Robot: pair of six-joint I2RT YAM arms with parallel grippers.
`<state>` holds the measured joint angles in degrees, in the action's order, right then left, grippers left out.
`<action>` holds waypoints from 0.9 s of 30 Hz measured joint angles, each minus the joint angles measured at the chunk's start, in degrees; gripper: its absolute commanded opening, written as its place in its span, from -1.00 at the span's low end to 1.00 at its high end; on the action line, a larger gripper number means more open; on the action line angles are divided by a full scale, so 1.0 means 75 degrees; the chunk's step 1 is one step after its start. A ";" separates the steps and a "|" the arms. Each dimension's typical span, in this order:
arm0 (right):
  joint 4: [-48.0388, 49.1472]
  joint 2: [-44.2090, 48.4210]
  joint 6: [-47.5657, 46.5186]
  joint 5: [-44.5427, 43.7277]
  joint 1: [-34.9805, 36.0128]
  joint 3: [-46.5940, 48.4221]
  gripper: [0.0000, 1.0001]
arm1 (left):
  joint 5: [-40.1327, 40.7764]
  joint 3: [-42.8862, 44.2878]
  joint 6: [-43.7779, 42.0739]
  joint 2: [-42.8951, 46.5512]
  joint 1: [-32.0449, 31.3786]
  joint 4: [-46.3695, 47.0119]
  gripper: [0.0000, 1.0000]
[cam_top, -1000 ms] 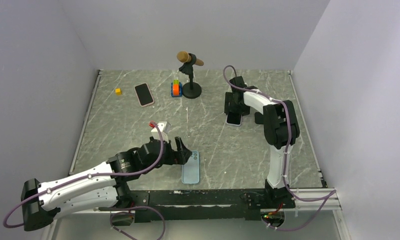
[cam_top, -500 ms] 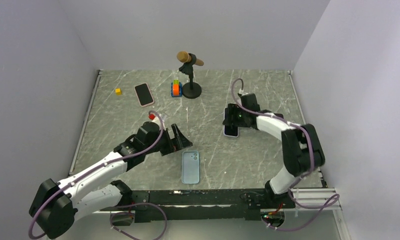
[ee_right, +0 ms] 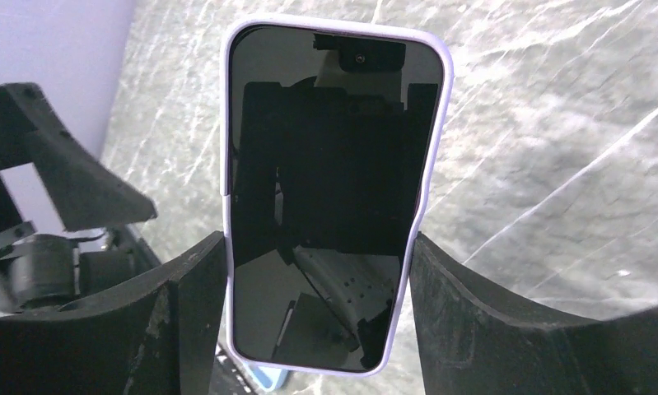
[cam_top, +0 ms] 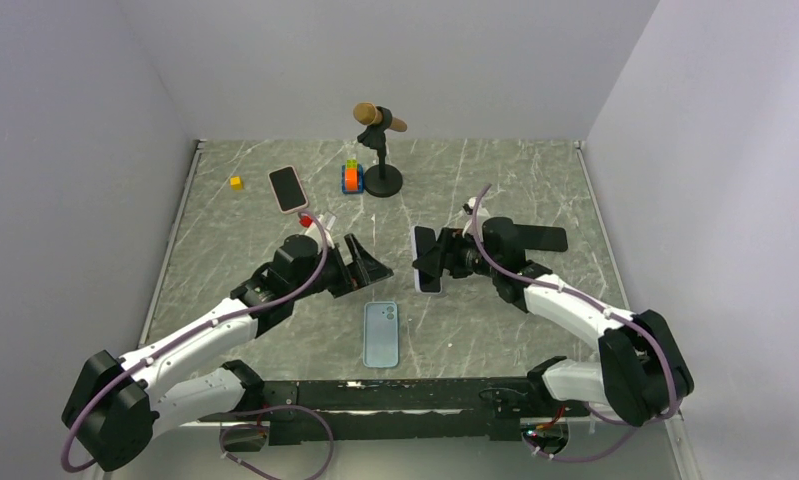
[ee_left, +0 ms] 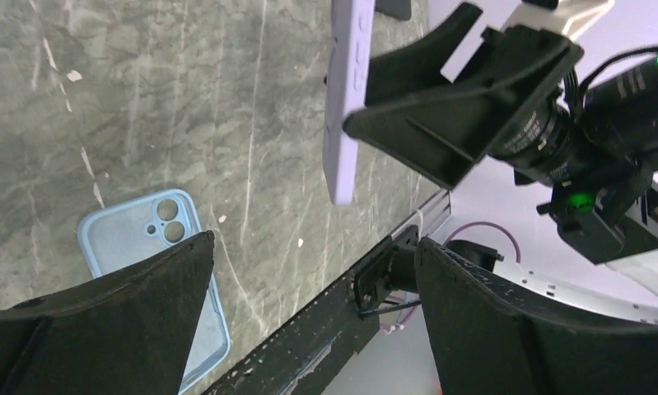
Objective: Take the phone out of the phone case
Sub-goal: Pick up the phone at the center of the board.
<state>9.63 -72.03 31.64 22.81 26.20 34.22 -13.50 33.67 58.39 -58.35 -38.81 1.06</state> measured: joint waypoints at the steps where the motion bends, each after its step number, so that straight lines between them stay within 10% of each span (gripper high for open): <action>1: 0.0087 0.0111 0.0178 0.0035 0.0058 -0.0137 -1.00 | 0.0082 0.0000 -0.0003 -0.0003 0.0000 0.0009 0.87; 15: 0.0769 0.0396 0.1003 0.0038 0.1376 -0.0303 -1.00 | 0.1093 0.0787 -0.0396 -0.0685 -0.0169 -0.0466 0.96; 27: 0.0822 0.0396 0.0982 -0.0239 0.2171 -0.0082 -1.00 | 0.2189 0.1215 -0.0825 -0.0769 -0.0408 -0.1064 0.40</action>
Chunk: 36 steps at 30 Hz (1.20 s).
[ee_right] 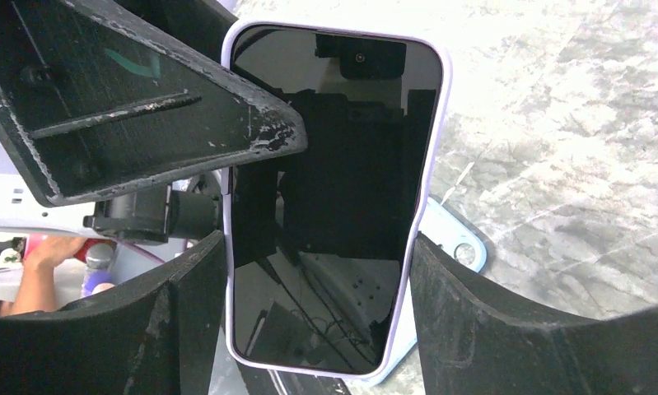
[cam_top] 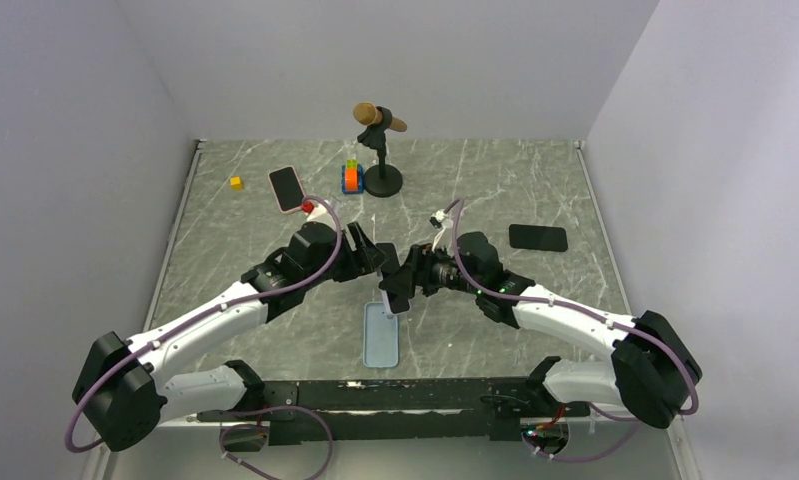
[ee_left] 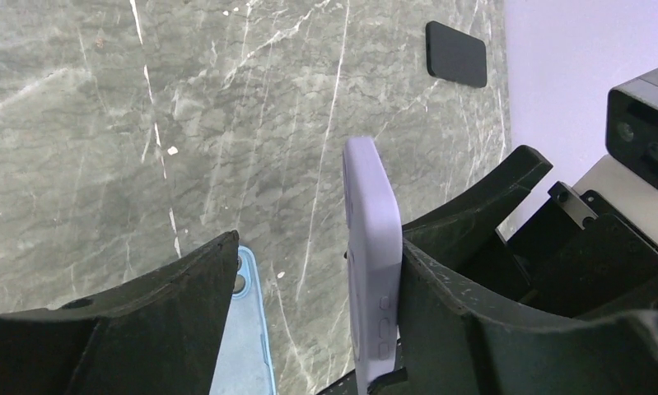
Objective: Take the phone out of the phone case
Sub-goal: Pick up the phone at the center of the board, then remove the phone case from the phone.
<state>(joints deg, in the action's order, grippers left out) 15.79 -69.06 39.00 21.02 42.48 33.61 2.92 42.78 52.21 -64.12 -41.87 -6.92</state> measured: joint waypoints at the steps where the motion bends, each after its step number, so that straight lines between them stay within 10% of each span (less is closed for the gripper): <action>1: 0.0000 -0.0009 -0.0009 -0.0029 0.0035 0.0026 -1.00 | 0.0000 0.0000 -0.0006 -0.0006 0.0000 0.0023 0.40; 7: -0.0076 -0.0149 -0.0227 -0.0341 0.0289 0.0291 -1.00 | -0.0189 0.0000 -0.0058 -0.0032 0.0000 0.0154 0.34; 18: -0.0385 -0.0224 -0.0592 -0.0720 0.0562 0.0568 -1.00 | -0.1215 -0.0006 -0.0096 -0.0251 0.0012 0.0854 -0.40; 24: -0.0498 -0.0221 -0.0717 -0.0988 0.0653 0.0568 -0.47 | -0.1239 -0.0009 -0.0309 -0.0370 0.0064 0.0790 -0.78; 30: -0.0554 -0.0207 -0.0790 -0.1166 0.0717 0.0568 0.98 | -0.1250 -0.0012 -0.0449 -0.0350 0.0076 0.0737 -0.91; 36: -0.0562 -0.0280 -0.0679 -0.1125 0.0720 0.0659 1.00 | -0.1306 -0.0154 -0.0871 0.0050 0.0347 0.0251 -1.00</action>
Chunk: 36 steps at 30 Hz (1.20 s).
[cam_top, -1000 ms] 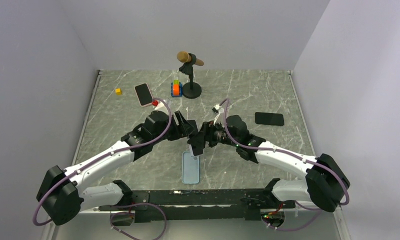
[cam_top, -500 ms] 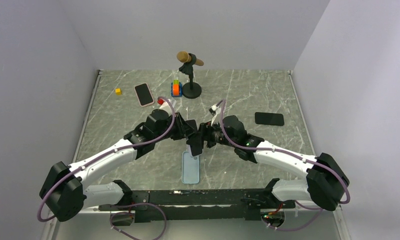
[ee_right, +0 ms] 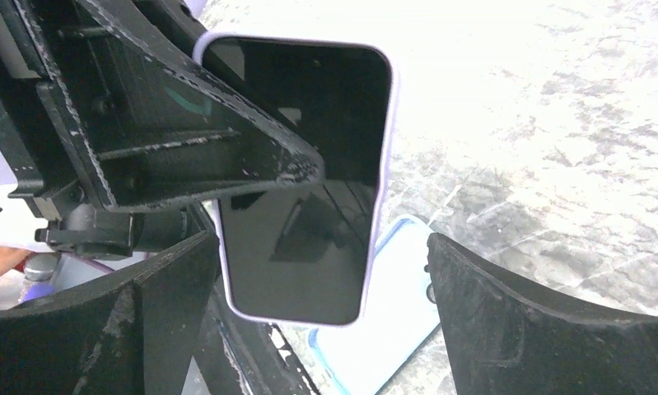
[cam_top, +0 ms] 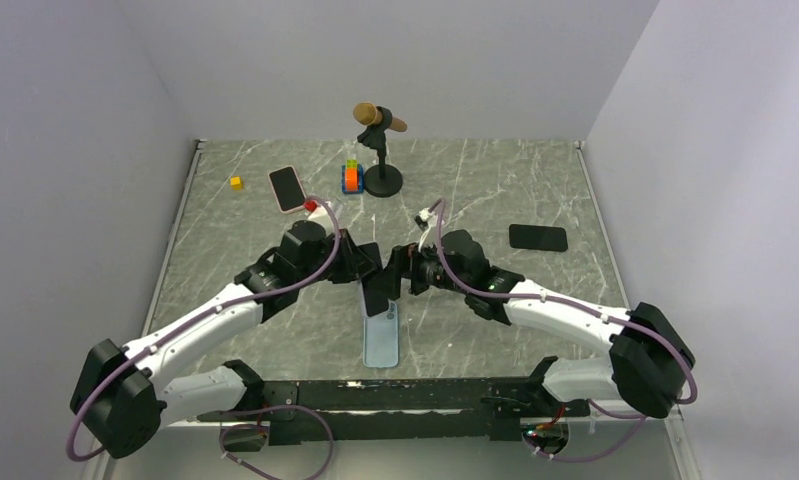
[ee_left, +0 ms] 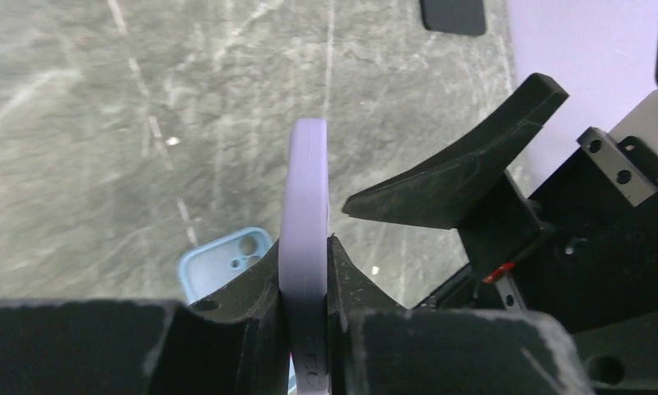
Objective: Take the phone out of the phone case
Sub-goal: Remove the phone case from the phone.
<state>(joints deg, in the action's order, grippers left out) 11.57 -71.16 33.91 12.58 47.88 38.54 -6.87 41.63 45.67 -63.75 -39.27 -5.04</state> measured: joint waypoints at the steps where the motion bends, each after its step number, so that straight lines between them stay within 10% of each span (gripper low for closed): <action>1: 0.0003 -0.0070 0.0009 0.0020 0.0000 0.0047 1.00 | 0.0047 -0.0029 -0.0096 0.0122 0.0090 -0.0149 -1.00; 10: -0.0956 -0.0796 -0.0038 0.0315 -0.0224 0.0764 0.99 | 0.0498 -0.0111 -0.1026 0.1367 0.0813 -0.1105 -1.00; 22: 0.0274 -0.0889 0.0775 0.3669 -0.1597 0.0195 0.74 | -0.3430 -0.1466 0.0003 0.1139 0.2993 0.1571 -1.00; 36: 0.4179 -0.1964 0.3716 0.3573 -0.0947 -0.0405 0.28 | -0.0350 -0.4051 0.3593 0.1929 0.2652 0.7061 -1.00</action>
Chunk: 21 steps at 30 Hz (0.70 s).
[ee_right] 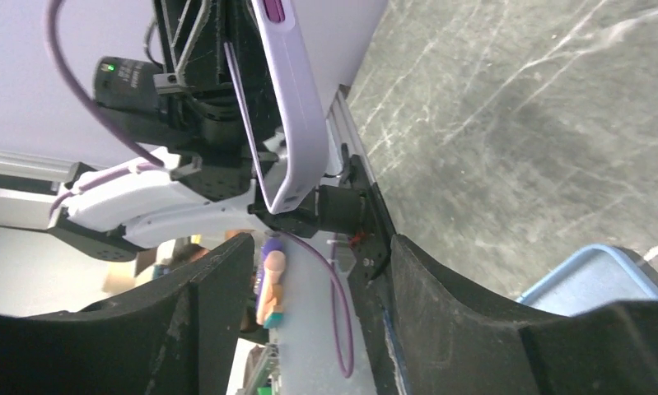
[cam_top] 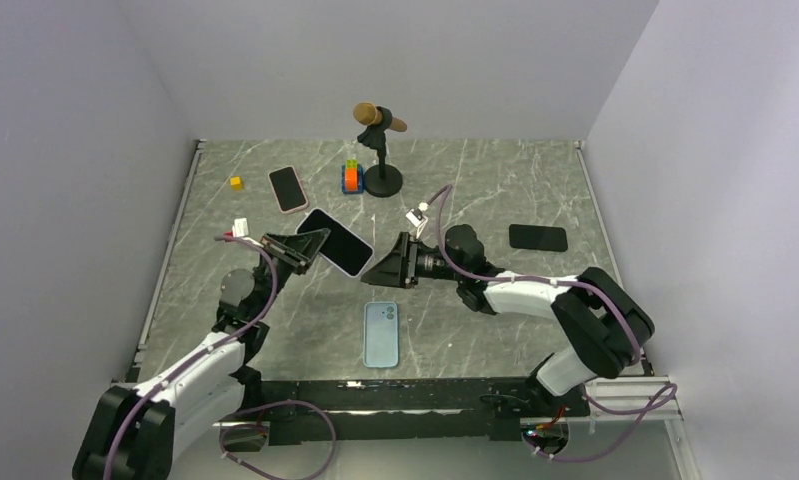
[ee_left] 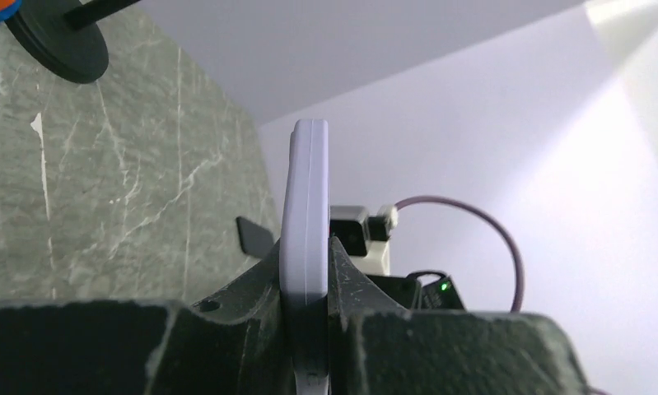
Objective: Take the phone out of the phone case
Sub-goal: Remove the phone case from the phone.
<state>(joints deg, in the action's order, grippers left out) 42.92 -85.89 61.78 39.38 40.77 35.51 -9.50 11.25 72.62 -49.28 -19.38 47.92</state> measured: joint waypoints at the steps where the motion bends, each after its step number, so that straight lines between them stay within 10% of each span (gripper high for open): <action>1: 0.0204 -0.0111 0.0125 0.0006 0.0015 0.0000 0.27 | 0.0140 -0.0085 0.0169 -0.0143 0.0000 0.0364 -1.00; 21: 0.0877 -0.0280 -0.0472 0.0224 -0.0009 0.0417 0.16 | 0.0647 -0.0606 0.2104 -0.1207 0.0009 0.2833 -1.00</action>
<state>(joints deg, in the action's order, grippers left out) 49.50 -87.99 58.24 41.06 40.71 38.63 -4.64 6.70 88.40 -58.33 -19.31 69.17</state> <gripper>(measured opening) 0.583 0.192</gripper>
